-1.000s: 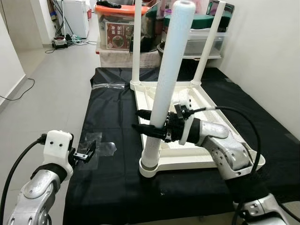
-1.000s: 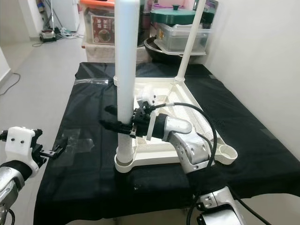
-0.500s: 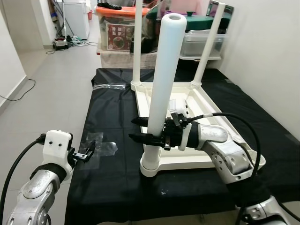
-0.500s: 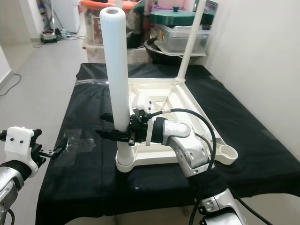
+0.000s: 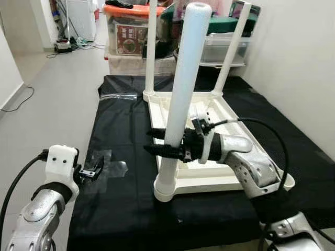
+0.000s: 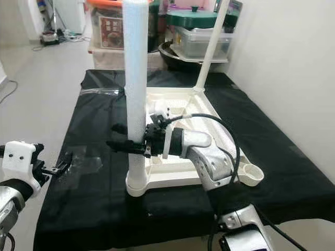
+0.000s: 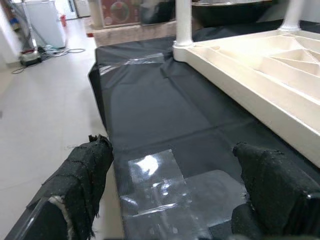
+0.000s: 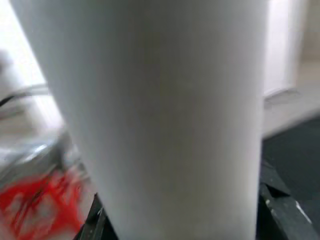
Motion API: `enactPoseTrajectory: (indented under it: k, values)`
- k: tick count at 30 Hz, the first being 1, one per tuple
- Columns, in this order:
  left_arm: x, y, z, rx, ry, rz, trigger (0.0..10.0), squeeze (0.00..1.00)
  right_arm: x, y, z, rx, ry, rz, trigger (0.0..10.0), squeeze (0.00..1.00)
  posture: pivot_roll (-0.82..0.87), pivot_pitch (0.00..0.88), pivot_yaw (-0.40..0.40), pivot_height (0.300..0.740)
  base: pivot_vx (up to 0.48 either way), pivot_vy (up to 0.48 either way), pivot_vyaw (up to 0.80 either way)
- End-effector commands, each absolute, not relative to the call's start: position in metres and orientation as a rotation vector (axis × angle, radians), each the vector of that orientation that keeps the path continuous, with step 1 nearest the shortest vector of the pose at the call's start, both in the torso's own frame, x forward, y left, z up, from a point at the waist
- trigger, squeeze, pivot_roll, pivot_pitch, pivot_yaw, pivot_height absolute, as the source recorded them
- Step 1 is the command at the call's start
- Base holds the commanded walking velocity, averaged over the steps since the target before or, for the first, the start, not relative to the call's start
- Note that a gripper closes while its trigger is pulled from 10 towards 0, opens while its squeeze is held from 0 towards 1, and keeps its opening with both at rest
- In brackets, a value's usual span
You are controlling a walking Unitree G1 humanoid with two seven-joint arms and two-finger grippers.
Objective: Building children table
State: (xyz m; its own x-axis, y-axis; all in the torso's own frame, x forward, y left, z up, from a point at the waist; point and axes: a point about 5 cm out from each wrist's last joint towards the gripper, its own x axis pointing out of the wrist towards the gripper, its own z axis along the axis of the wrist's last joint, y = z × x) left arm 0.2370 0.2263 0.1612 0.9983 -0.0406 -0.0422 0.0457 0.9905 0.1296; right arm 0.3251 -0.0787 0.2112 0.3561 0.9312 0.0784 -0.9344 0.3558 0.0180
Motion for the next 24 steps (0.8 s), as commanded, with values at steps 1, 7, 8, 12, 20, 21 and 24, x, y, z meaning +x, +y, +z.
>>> enactPoseTrajectory:
  k: [1,7,8,12,20,21,24]
  values:
    - [0.236,0.227,0.161,0.123,0.039,-0.042,10.0,0.00,0.344,-0.099,0.176,0.064,0.115,0.871,0.0,0.00,0.06,0.000,-0.105,0.740,0.000,0.000,0.00]
    - [0.233,0.228,0.161,0.130,0.040,-0.023,10.0,0.00,0.343,-0.123,0.147,0.142,0.174,0.357,0.0,0.00,0.07,0.000,-0.103,0.740,0.000,0.000,0.00]
    - [0.233,0.228,0.161,0.130,0.040,-0.023,10.0,0.00,0.343,-0.123,0.147,0.142,0.174,0.357,0.0,0.00,0.07,0.000,-0.103,0.740,0.000,0.000,0.00]
    - [0.232,0.234,0.160,0.138,0.057,0.012,10.0,0.00,0.337,-0.140,0.144,0.183,0.169,0.077,0.0,0.00,0.06,0.000,-0.091,0.740,0.000,0.000,0.00]
    - [0.237,0.235,0.158,0.136,0.073,0.025,10.0,0.00,0.338,-0.143,0.148,0.207,0.193,-0.079,0.0,0.00,0.06,0.000,-0.089,0.740,0.000,0.000,0.00]
    - [0.239,0.235,0.158,0.138,0.076,0.027,10.0,0.00,0.339,-0.141,0.146,0.202,0.206,-0.072,0.0,0.00,0.06,0.000,-0.089,0.740,0.000,0.000,0.00]
    - [0.240,0.237,0.158,0.134,0.077,0.034,10.0,0.00,0.339,-0.132,0.143,0.179,0.248,-0.071,2.5,0.00,0.06,0.000,-0.090,0.740,0.000,0.000,0.00]
